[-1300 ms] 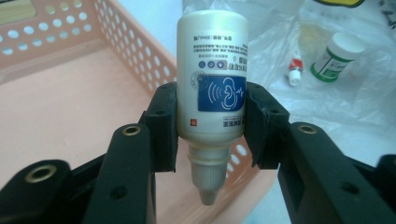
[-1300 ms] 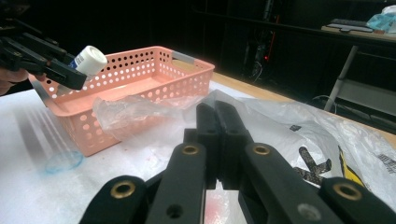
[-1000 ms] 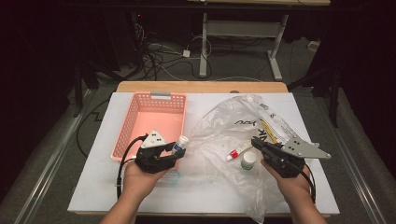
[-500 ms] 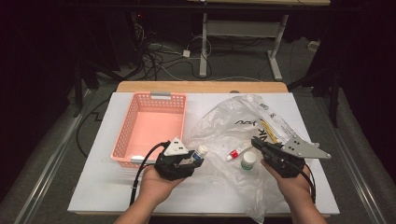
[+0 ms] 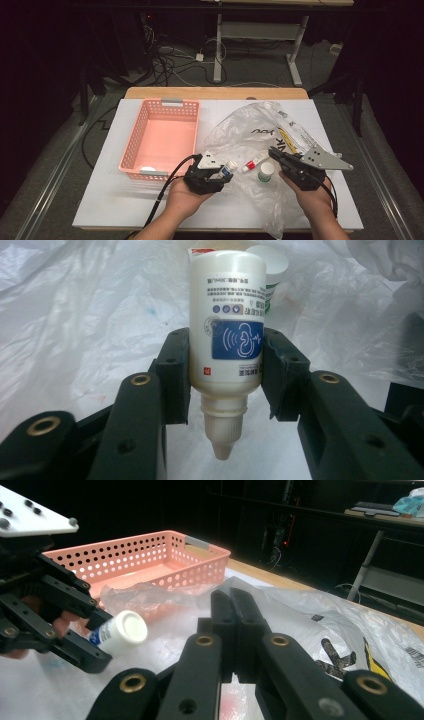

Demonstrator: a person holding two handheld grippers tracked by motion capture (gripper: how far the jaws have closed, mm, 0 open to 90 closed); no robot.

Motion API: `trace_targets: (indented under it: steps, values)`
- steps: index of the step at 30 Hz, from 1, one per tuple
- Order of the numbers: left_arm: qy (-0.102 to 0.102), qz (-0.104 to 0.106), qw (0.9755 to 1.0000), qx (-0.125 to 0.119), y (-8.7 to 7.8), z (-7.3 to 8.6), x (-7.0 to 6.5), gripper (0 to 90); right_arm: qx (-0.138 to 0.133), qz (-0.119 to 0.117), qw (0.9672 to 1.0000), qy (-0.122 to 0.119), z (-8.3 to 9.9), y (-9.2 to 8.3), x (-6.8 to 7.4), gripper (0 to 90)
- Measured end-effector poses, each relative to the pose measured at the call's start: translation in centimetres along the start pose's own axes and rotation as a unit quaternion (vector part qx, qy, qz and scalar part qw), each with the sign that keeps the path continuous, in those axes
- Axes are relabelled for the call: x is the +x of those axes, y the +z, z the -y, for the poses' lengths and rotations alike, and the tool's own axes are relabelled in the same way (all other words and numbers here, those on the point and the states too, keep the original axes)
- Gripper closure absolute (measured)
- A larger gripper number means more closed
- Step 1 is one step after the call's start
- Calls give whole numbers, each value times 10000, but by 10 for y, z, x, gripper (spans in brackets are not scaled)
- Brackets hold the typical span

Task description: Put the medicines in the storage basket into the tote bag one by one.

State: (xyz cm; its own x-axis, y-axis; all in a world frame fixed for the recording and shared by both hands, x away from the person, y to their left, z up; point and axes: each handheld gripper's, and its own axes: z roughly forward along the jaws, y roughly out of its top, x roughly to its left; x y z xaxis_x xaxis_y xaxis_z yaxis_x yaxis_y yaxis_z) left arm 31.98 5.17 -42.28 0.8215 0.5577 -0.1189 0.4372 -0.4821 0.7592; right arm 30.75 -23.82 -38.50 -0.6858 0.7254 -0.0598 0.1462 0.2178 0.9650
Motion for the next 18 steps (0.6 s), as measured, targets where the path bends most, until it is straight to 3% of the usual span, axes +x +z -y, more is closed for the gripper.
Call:
trace_targets:
  steps: [8,18]
  values:
    - [-2,-8,10000,-6,18,-7,0,582,-3,-3,10000,32,0,-1,0,900]
    - [116,-74,9999,-69,43,-28,0,582,-18,-3,10000,12,0,0,0,900]
